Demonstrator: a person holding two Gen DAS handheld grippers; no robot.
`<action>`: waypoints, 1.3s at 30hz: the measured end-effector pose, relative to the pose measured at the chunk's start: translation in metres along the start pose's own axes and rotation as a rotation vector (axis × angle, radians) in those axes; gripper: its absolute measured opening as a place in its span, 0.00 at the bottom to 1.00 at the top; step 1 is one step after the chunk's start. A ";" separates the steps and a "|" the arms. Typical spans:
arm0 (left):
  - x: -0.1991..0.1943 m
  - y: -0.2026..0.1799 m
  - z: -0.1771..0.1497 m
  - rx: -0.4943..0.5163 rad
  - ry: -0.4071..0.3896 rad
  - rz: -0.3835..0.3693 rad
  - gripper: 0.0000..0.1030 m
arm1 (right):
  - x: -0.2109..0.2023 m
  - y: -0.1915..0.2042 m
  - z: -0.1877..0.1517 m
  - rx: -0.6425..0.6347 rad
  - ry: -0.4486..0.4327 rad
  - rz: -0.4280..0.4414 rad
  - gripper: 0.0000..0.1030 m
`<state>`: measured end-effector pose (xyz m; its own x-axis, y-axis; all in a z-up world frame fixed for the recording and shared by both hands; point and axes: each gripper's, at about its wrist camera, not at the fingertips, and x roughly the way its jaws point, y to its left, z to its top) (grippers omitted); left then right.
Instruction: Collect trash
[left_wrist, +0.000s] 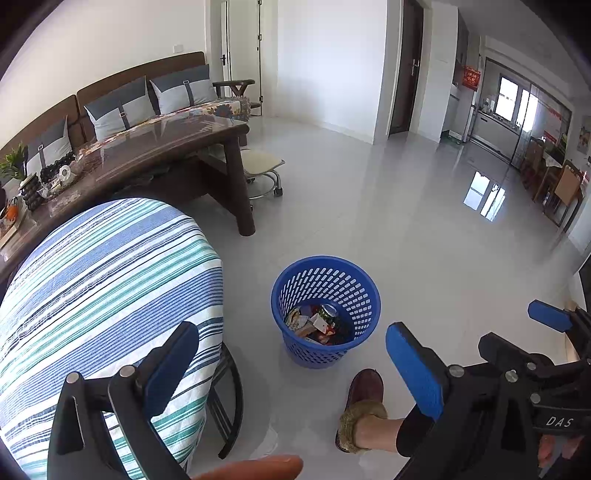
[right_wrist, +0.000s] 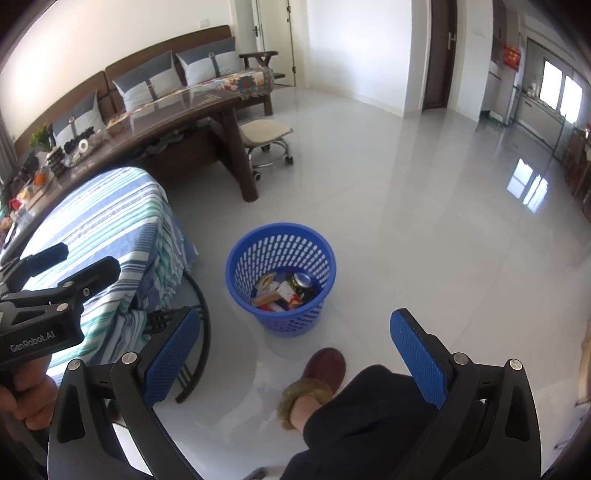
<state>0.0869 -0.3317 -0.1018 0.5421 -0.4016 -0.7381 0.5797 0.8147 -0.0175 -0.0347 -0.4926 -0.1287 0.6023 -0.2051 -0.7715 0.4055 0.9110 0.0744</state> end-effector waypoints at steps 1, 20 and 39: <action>0.000 0.000 0.000 0.000 0.000 0.000 1.00 | 0.000 0.000 -0.001 0.000 0.000 0.000 1.00; 0.004 -0.006 -0.002 -0.001 0.006 0.003 1.00 | 0.004 -0.001 -0.003 0.006 0.017 -0.001 1.00; 0.005 -0.012 -0.001 0.006 0.016 0.004 1.00 | 0.004 -0.002 -0.006 0.013 0.027 0.000 1.00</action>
<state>0.0825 -0.3432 -0.1058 0.5351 -0.3916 -0.7486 0.5809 0.8139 -0.0105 -0.0369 -0.4930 -0.1359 0.5836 -0.1947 -0.7883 0.4142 0.9064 0.0828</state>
